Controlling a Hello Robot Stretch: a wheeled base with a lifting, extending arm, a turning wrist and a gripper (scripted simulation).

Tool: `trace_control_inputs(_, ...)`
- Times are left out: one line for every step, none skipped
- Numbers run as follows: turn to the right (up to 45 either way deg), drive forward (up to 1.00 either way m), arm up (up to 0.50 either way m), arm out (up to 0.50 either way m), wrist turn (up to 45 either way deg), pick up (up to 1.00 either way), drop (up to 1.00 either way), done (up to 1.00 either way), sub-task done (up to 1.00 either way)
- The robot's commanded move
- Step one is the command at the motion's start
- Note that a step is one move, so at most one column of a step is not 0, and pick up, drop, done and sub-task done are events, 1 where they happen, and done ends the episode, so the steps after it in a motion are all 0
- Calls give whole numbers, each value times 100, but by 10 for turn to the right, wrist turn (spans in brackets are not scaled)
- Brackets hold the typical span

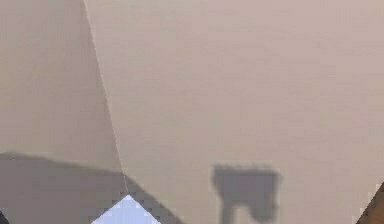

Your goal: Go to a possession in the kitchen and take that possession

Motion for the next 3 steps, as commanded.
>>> trace_control_inputs(0, 20, 0, 0, 0, 0, 0, 0, 0)
trace_control_inputs(-450, 0, 0, 0, 0, 0, 0, 0, 0)
trace_control_inputs(-30, 0, 0, 0, 0, 0, 0, 0, 0)
